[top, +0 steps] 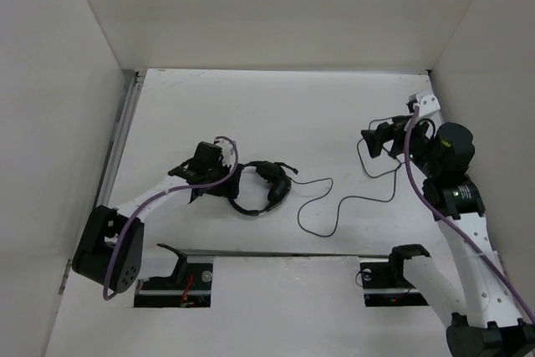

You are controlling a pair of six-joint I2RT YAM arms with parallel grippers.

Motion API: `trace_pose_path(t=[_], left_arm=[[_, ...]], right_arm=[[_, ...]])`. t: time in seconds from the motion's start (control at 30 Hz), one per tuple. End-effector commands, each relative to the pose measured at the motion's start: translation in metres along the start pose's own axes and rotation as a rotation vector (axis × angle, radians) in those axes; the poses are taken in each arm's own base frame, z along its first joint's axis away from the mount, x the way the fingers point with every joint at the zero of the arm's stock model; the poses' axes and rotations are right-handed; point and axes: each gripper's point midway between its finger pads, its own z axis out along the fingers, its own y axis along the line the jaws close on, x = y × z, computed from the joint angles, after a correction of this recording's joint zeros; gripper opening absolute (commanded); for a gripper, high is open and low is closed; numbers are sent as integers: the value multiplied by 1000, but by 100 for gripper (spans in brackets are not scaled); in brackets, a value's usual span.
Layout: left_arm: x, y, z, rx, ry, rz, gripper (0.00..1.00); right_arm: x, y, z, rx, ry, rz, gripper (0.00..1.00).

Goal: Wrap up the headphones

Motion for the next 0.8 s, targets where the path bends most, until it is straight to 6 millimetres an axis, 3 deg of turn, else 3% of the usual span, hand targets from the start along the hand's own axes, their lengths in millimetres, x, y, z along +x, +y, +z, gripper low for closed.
trace_pose_path(t=[0.0,0.23,0.4,0.77], left_arm=[[-7,3,6,-25,-33,36,71],[-3,3,12,-34,-11,63,64],[0,1,16,-45,-2,122,52],[12,5,23,-61,32,170,43]], right_arm=[[-20,1,-3,-2,-80,-9,100],[-24,2,-6,-4,-99,-7,100],[-26,1,-8,2,-110,-3,100],[-38,0,-14,13,-145,1,100]])
